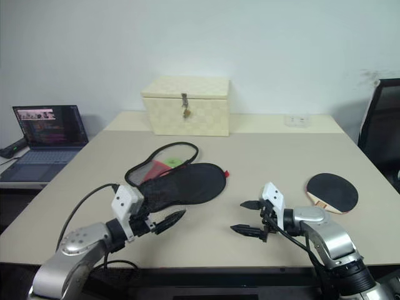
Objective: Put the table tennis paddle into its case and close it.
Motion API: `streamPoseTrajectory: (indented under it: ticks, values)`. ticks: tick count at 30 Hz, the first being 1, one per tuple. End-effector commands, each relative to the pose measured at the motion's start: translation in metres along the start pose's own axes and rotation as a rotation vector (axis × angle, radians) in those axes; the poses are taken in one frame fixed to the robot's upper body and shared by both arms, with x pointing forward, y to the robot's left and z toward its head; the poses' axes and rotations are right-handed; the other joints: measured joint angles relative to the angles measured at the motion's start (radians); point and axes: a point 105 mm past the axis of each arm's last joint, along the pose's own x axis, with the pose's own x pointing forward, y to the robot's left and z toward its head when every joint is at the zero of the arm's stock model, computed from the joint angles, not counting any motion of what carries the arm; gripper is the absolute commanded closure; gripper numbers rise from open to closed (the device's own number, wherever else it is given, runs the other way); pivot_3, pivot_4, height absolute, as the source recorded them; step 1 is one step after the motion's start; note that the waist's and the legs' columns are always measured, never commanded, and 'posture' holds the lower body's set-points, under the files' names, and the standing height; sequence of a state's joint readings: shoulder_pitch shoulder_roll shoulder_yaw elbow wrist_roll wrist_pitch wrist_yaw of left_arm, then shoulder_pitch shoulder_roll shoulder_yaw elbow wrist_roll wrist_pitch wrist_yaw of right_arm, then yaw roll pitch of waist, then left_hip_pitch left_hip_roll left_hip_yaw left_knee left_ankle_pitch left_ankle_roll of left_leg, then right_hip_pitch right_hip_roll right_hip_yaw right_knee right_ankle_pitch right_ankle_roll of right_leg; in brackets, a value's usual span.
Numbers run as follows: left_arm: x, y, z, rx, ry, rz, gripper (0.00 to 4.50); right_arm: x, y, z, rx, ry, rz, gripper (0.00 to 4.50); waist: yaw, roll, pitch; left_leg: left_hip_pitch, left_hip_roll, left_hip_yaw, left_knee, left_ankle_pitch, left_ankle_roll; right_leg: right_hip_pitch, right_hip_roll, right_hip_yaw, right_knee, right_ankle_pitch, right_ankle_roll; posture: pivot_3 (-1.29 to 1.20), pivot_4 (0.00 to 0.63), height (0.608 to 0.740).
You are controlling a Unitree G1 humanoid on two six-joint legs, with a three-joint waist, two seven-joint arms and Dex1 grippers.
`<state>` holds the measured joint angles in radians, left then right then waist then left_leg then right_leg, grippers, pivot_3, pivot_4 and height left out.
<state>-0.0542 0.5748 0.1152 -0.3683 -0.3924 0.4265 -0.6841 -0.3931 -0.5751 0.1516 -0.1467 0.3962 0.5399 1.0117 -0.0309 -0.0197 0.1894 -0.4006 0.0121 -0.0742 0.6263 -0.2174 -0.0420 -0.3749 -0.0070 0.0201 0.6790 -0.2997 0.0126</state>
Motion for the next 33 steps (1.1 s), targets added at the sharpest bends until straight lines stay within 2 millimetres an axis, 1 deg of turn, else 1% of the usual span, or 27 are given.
streamPoseTrajectory:
  ticks: [1,3,6,8,10,13,15,16,18,20,24,26,28,30,33]
  values:
    - [-0.001,-0.001,0.011,0.05,-0.047,0.023,0.0,-0.002,0.005,0.007,-0.045,0.008,0.03,0.05,0.002,0.0,0.0,0.0,0.0,0.0,0.0,0.0,0.0,0.0,0.0,0.0,0.0,0.0,0.0,0.0,0.15,0.74]
    - [0.0,-0.002,0.009,0.049,-0.053,0.031,0.0,0.0,0.003,0.006,-0.055,0.014,0.026,0.05,0.003,0.0,0.0,0.0,0.0,0.0,0.001,0.0,0.0,0.001,0.0,-0.001,0.0,0.0,0.0,0.0,0.15,0.74]
    - [0.001,0.004,0.014,0.049,-0.089,0.062,0.0,0.003,0.003,0.015,-0.062,-0.001,0.023,0.05,0.003,0.0,0.0,0.0,0.0,0.0,0.001,0.0,0.0,0.001,0.0,0.0,0.0,0.0,0.0,0.0,0.15,0.74]
    - [0.004,0.008,0.016,0.05,-0.105,0.04,0.0,0.0,0.002,0.02,-0.056,-0.005,0.006,0.05,0.003,0.0,0.0,0.0,0.0,0.0,0.001,0.0,0.0,0.001,0.0,0.0,0.0,0.0,0.0,0.0,0.15,0.74]
    - [0.005,0.011,0.016,0.055,-0.106,0.022,0.0,-0.002,-0.001,0.02,-0.042,-0.001,-0.013,0.05,0.003,0.0,0.0,0.0,0.0,0.0,0.001,0.0,0.0,0.001,0.0,-0.001,0.0,0.0,0.0,0.0,0.15,0.74]
    - [0.007,0.024,0.019,0.07,-0.122,0.042,0.0,-0.004,-0.009,0.02,-0.001,0.005,-0.088,0.05,0.003,0.0,0.0,0.0,0.0,0.001,0.001,0.0,0.0,0.001,0.0,-0.001,0.0,0.0,0.0,0.0,0.15,0.74]
    - [0.006,0.029,0.019,0.075,-0.125,0.044,0.0,-0.002,-0.014,0.02,0.02,0.008,-0.139,0.05,0.003,0.0,0.0,0.0,0.0,0.0,0.001,0.0,0.0,0.0,0.0,-0.001,0.0,0.0,0.0,0.0,0.15,0.74]
    - [0.007,0.031,0.02,0.078,-0.125,0.039,0.0,0.0,-0.019,0.02,0.053,0.003,-0.183,0.05,0.003,0.0,0.0,0.0,0.0,0.0,0.001,0.0,0.0,0.0,0.0,-0.001,0.0,0.0,0.0,0.0,0.15,0.74]
    - [0.01,0.035,0.021,0.084,-0.127,0.027,0.0,0.004,-0.028,0.019,0.132,-0.004,-0.252,0.05,0.0,0.0,0.0,0.0,0.0,0.001,0.001,0.0,0.0,0.0,0.0,-0.001,0.0,0.0,0.0,0.0,0.15,0.74]
    - [0.01,0.038,0.023,0.09,-0.129,0.02,0.0,0.01,-0.028,0.018,0.19,-0.011,-0.28,0.05,0.0,0.0,0.0,0.0,0.0,0.001,0.001,0.0,0.0,-0.001,0.001,-0.001,0.001,0.0,0.0,0.0,0.15,0.74]
    - [0.003,0.053,0.022,0.104,-0.11,0.012,0.0,0.03,-0.023,0.017,0.3,-0.023,-0.303,0.05,0.0,0.0,0.0,0.0,0.0,0.001,0.0,0.0,0.0,-0.001,0.001,-0.001,0.001,0.0,-0.001,0.0,0.15,0.74]
    - [0.0,0.06,0.024,0.091,-0.094,-0.006,0.0,0.038,-0.036,0.015,0.374,-0.032,-0.39,0.05,-0.002,0.0,0.0,-0.001,0.0,0.001,-0.001,0.0,0.0,-0.002,0.001,-0.001,0.001,0.0,-0.001,0.0,0.15,0.74]
    - [-0.003,0.061,0.022,0.095,-0.062,-0.05,0.0,0.048,-0.044,0.016,0.429,-0.049,-0.44,0.05,-0.001,0.0,0.0,-0.001,0.0,0.001,-0.001,0.0,0.0,-0.004,0.001,-0.001,0.002,0.0,-0.001,0.0,0.15,0.74]
    - [-0.003,0.062,0.021,0.109,-0.042,-0.073,0.0,0.055,-0.048,0.02,0.439,-0.062,-0.456,0.05,-0.001,0.0,0.0,-0.001,0.0,0.003,-0.001,0.0,0.0,-0.004,0.001,-0.001,0.002,0.002,-0.005,0.0,0.15,0.74]
    - [-0.005,0.067,0.022,0.116,-0.04,-0.062,0.0,0.069,-0.045,0.022,0.434,-0.055,-0.444,0.05,0.0,0.0,0.0,-0.002,0.0,0.004,-0.001,0.0,0.0,-0.005,0.001,-0.001,0.002,0.002,-0.005,0.0,0.15,0.74]
